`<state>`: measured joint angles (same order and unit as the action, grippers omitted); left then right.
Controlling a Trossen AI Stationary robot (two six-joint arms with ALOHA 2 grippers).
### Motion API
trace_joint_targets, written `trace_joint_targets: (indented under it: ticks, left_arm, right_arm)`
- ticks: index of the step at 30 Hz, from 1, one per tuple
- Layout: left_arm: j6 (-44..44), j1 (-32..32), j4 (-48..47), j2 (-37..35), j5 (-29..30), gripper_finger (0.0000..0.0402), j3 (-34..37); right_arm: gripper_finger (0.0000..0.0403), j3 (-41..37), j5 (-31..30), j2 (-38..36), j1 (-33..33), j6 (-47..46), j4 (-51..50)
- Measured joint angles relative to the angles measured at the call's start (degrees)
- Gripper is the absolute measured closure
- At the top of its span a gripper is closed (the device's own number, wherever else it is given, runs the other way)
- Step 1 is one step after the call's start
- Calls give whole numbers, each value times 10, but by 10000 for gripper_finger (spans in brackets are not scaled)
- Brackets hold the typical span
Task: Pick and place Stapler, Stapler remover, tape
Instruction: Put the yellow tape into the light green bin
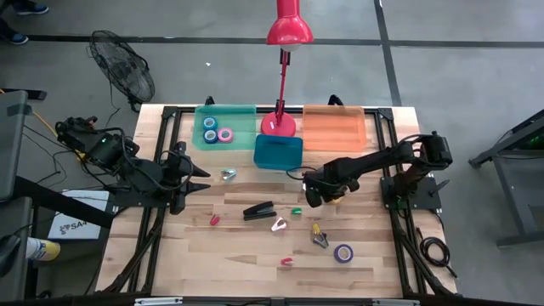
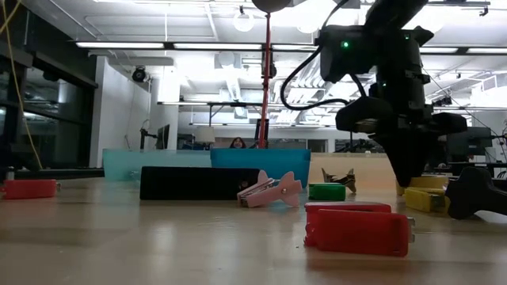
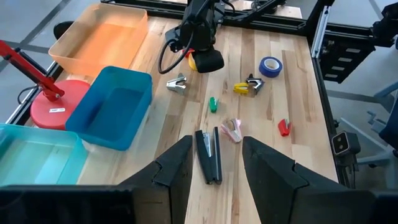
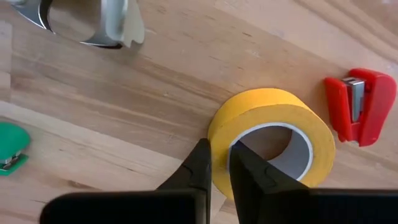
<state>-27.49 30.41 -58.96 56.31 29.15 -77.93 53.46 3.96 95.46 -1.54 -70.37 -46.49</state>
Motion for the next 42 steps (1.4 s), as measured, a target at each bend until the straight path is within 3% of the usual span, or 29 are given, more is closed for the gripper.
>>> trace_joint_targets:
  ticks: [7,15,25,32,42]
  left_arm:
    - [-13,0,0,0,0,263,0]
    - [-26,0,0,1,16,263,0]
    - [-19,0,40,1,42,263,0]
    - [21,0,111,3,70,263,0]
    - [148,0,288,23,71,263,0]
  right_arm:
    - [378,32,15,-2,-10,19,0]
    - [378,139,10,-3,-34,86,14]
    - [378,343,-28,-3,-66,308,145]
    - [378,452,-56,-3,-89,497,257]
    - [378,477,35,-4,-86,593,399]
